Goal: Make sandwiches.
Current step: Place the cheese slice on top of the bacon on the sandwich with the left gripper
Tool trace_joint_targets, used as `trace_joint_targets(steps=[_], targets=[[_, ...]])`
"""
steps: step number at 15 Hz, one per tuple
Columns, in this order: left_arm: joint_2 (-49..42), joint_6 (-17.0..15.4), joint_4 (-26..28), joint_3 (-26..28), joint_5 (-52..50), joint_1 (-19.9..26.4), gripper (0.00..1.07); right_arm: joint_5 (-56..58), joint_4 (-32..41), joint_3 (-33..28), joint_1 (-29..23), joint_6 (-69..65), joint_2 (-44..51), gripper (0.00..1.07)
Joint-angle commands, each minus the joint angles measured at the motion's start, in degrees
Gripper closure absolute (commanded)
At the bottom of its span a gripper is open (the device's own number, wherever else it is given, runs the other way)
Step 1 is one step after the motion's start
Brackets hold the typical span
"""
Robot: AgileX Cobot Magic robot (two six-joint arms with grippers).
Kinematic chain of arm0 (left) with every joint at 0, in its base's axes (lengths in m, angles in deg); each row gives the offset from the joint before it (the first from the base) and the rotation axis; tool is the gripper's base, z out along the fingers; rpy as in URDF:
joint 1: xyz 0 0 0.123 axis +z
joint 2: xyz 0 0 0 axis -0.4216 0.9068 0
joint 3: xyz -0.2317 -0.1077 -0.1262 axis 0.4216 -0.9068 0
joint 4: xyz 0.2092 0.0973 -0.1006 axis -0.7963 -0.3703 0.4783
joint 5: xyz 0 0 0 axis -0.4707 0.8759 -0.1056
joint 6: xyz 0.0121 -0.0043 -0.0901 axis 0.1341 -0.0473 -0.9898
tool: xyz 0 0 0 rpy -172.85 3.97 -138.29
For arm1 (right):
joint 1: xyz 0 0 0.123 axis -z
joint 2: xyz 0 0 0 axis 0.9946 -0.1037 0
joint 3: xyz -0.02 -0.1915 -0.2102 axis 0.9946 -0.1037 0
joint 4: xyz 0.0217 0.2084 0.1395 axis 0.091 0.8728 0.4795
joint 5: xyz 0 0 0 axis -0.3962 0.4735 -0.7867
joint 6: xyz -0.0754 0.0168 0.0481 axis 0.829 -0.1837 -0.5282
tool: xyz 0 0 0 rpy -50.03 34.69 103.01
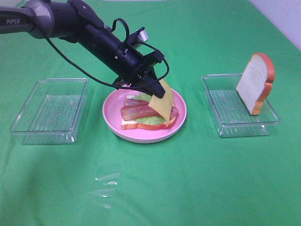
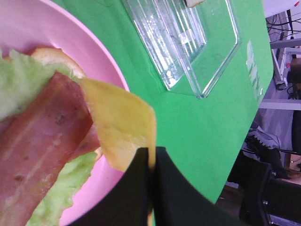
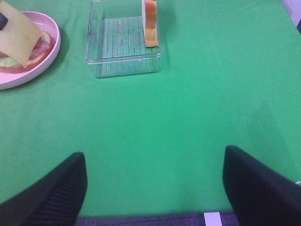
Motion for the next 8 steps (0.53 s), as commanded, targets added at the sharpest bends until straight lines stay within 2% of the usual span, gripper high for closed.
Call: trace_joint_targets(steps=[1,2,8], targets=[[0.2,-2.2,-3.2,0.1,-1.5,-0.1,1.07,-0.2,0.3,-0.2,0.2,0.7,1.5,0.30],[0.2,-4.0,-5.0,0.1,-2.4,-0.1,1.07,-0.2,0.3,-0.2,0.2,0.7,1.5,0.30],[0.2,-8.5,-12.9,0.1,-4.7,-0.1,1.07,-0.2,0.3,-0.2,0.2,0.7,1.5,0.30]])
